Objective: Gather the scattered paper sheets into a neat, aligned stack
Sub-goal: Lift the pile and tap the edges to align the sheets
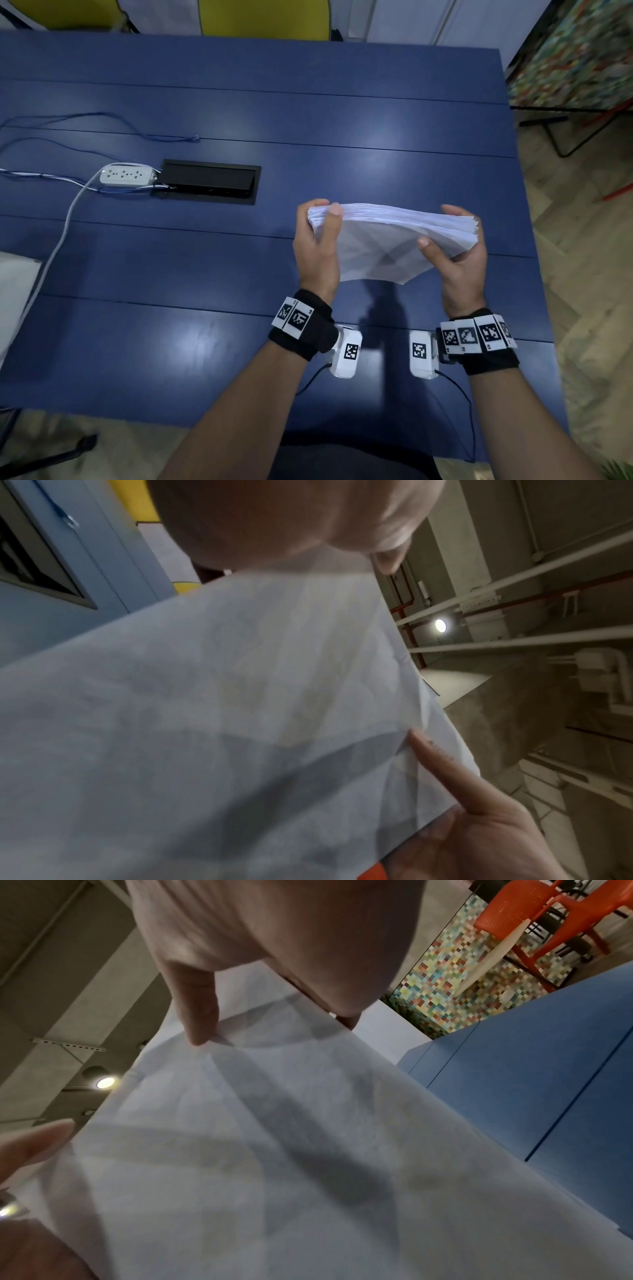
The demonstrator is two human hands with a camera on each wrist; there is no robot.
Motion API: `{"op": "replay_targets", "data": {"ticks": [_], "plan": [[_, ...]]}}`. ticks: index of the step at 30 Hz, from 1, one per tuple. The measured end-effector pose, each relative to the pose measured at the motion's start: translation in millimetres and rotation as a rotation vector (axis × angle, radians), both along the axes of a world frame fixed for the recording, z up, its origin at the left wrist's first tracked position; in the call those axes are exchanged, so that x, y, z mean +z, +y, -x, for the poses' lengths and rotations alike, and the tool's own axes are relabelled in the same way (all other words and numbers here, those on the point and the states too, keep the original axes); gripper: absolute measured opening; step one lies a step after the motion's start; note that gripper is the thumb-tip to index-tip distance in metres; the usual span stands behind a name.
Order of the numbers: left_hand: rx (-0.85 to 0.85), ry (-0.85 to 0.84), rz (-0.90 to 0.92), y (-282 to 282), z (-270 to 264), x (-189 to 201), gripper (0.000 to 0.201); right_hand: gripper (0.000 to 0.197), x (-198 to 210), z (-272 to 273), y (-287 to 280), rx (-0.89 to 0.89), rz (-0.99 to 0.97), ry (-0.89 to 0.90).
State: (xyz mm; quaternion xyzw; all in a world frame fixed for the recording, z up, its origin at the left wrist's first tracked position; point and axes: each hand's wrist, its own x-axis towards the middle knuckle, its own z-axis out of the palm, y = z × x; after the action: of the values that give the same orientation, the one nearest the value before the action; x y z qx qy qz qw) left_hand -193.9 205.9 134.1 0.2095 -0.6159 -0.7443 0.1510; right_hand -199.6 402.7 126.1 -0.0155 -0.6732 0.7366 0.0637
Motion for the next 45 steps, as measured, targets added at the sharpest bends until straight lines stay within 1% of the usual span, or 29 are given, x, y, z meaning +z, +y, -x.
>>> {"op": "replay_targets", "data": {"ticks": [4, 7, 9, 11, 14, 17, 19, 21, 22, 24, 26, 30, 31, 34, 37, 39, 40, 43, 45], "plan": [[-0.117, 0.000, 0.057, -10.3, -6.9, -8.6, 0.048, 0.056, 1.8, 1.9, -1.0, 0.008, -0.001, -0.006], [-0.186, 0.024, 0.028, -20.9, -6.7, -23.4, 0.051, 0.055, 4.7, 1.8, -2.9, -0.003, -0.012, 0.002], [-0.217, 0.027, 0.007, -23.8, -7.2, -32.2, 0.055, 0.053, 6.0, 1.0, -5.1, -0.049, -0.018, 0.007], [-0.243, 0.012, -0.011, -23.6, -7.6, -38.3, 0.059, 0.050, 8.0, 1.1, -8.9, -0.142, -0.023, 0.017], [-0.273, -0.034, -0.024, -24.8, -6.9, -49.7, 0.052, 0.048, 11.8, 2.7, -15.6, -0.292, -0.014, 0.028], [-0.297, -0.079, 0.010, -28.1, -6.3, -58.6, 0.045, 0.041, 15.1, 5.4, -22.4, -0.373, -0.021, 0.032], [-0.324, -0.082, 0.032, -28.9, -6.3, -60.8, 0.039, 0.029, 17.3, 6.6, -26.4, -0.396, -0.016, 0.028], [-0.344, -0.063, 0.035, -28.8, -5.8, -61.3, 0.036, 0.019, 17.7, 9.0, -28.3, -0.416, 0.013, 0.020], [-0.348, -0.059, 0.032, -28.5, -5.7, -61.5, 0.036, 0.018, 16.8, 10.1, -28.4, -0.424, 0.033, 0.009], [-0.342, -0.058, 0.029, -29.0, -5.5, -63.8, 0.035, 0.023, 16.1, 12.1, -27.8, -0.444, 0.058, 0.000], [-0.332, -0.065, 0.027, -29.7, -6.4, -67.5, 0.035, 0.027, 19.4, 13.2, -28.5, -0.469, 0.039, -0.002], [-0.350, -0.068, 0.028, -30.8, -7.5, -72.0, 0.034, 0.010, 25.1, 15.7, -29.6, -0.474, 0.020, -0.020], [-0.351, -0.069, 0.027, -31.6, -7.7, -72.5, 0.034, 0.013, 24.0, 16.9, -28.1, -0.483, 0.026, -0.032], [-0.355, -0.072, 0.012, -32.8, -7.3, -72.8, 0.037, 0.033, 23.3, 19.2, -24.9, -0.456, 0.043, -0.059], [-0.361, -0.083, 0.007, -33.6, -6.9, -73.8, 0.043, 0.062, 26.9, 19.6, -21.2, -0.358, 0.173, -0.091], [-0.366, -0.086, 0.003, -34.8, -5.4, -74.6, 0.049, 0.076, 24.9, 20.7, -12.6, -0.274, 0.264, -0.107], [-0.368, -0.086, 0.000, -35.5, -4.8, -75.2, 0.053, 0.080, 23.5, 21.1, -8.7, -0.227, 0.261, -0.116], [-0.368, -0.089, -0.017, -36.9, -3.7, -76.2, 0.066, 0.094, 11.4, 18.0, -2.1, -0.116, 0.160, -0.201], [-0.364, -0.092, -0.032, -37.3, -3.2, -77.4, 0.070, 0.105, 4.2, 14.8, 0.9, -0.051, 0.167, -0.245]]}}
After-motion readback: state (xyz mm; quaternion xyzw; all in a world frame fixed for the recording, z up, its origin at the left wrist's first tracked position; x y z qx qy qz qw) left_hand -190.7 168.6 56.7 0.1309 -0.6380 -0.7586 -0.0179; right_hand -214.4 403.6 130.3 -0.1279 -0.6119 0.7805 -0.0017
